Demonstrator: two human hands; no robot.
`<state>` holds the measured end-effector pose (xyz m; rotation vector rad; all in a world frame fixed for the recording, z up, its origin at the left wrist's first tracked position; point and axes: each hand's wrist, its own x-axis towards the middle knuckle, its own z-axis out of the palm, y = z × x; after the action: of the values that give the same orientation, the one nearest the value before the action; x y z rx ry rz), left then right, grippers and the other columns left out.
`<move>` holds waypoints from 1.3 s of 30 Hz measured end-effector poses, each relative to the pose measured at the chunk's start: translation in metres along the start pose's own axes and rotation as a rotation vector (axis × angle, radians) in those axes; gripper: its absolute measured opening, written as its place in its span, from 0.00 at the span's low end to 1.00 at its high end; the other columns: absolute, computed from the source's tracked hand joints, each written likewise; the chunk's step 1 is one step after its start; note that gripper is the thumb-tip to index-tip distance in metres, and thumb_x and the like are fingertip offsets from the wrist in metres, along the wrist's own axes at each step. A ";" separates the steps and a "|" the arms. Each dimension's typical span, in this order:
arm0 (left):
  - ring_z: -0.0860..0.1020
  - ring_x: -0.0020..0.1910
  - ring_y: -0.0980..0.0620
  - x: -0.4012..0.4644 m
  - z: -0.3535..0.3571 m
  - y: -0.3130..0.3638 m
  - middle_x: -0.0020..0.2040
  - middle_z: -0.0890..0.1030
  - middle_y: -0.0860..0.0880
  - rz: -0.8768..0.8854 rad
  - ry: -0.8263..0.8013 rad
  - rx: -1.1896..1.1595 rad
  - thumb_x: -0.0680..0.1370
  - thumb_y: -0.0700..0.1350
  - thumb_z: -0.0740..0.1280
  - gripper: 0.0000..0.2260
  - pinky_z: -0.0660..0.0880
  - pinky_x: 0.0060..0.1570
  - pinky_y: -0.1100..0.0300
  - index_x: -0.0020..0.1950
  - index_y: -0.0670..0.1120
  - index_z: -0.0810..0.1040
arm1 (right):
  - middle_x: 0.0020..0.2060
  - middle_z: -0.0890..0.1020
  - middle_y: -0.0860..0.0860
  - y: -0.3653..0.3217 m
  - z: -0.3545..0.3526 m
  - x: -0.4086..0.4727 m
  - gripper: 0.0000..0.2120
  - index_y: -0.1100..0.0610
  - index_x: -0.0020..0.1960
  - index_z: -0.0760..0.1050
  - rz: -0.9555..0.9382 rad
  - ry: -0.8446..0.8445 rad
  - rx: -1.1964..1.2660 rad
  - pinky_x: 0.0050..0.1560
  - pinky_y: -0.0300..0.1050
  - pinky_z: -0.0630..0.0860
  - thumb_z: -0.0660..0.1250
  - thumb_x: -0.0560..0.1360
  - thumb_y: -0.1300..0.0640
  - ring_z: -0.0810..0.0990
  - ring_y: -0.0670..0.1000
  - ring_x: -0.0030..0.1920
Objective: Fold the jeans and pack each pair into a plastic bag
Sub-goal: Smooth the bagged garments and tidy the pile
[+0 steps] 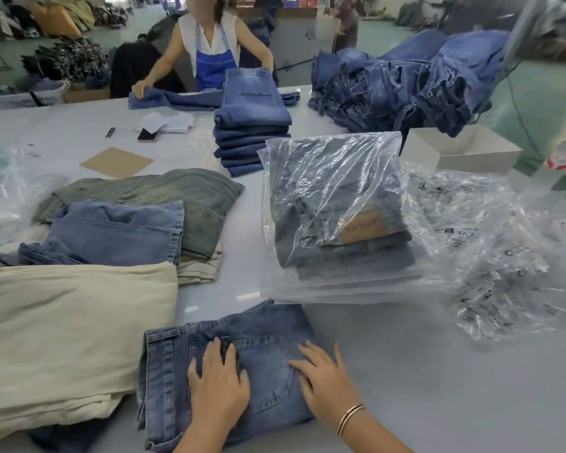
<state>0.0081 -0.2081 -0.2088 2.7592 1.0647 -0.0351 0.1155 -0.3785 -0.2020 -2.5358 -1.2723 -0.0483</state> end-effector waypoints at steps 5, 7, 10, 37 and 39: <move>0.49 0.76 0.44 -0.013 0.003 0.079 0.76 0.57 0.37 0.286 0.024 -0.040 0.71 0.52 0.54 0.30 0.45 0.71 0.50 0.69 0.37 0.70 | 0.51 0.84 0.49 0.018 -0.005 0.005 0.18 0.46 0.43 0.84 -0.076 0.054 0.115 0.45 0.53 0.80 0.81 0.55 0.57 0.83 0.49 0.52; 0.61 0.72 0.42 -0.018 0.011 0.089 0.72 0.63 0.33 0.270 -0.058 -0.044 0.70 0.51 0.54 0.31 0.38 0.73 0.52 0.66 0.32 0.73 | 0.50 0.84 0.56 0.041 -0.008 0.006 0.14 0.53 0.43 0.84 -0.013 0.134 0.232 0.44 0.56 0.81 0.74 0.60 0.65 0.83 0.56 0.51; 0.80 0.57 0.41 -0.020 0.024 0.090 0.57 0.81 0.38 0.266 -0.035 -0.071 0.68 0.49 0.55 0.26 0.49 0.72 0.51 0.54 0.36 0.83 | 0.46 0.83 0.60 0.093 -0.020 0.003 0.14 0.59 0.41 0.84 0.294 0.212 0.352 0.48 0.46 0.78 0.70 0.62 0.75 0.82 0.61 0.49; 0.63 0.69 0.48 0.041 0.002 0.291 0.70 0.68 0.49 0.660 -0.127 -0.424 0.74 0.39 0.58 0.22 0.57 0.67 0.62 0.68 0.49 0.71 | 0.53 0.80 0.49 0.313 -0.111 0.075 0.09 0.50 0.52 0.79 0.678 -0.070 -0.290 0.58 0.48 0.63 0.60 0.78 0.53 0.72 0.53 0.59; 0.67 0.66 0.51 0.042 0.003 0.294 0.65 0.72 0.50 0.644 -0.186 -0.452 0.76 0.39 0.58 0.18 0.61 0.64 0.64 0.64 0.49 0.75 | 0.48 0.79 0.52 0.303 -0.125 0.074 0.06 0.56 0.46 0.79 0.715 0.269 -0.008 0.57 0.49 0.62 0.65 0.76 0.54 0.74 0.56 0.54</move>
<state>0.2356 -0.3942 -0.1677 2.4781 0.0864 0.0331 0.4121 -0.5257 -0.1474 -2.7178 -0.2327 -0.2245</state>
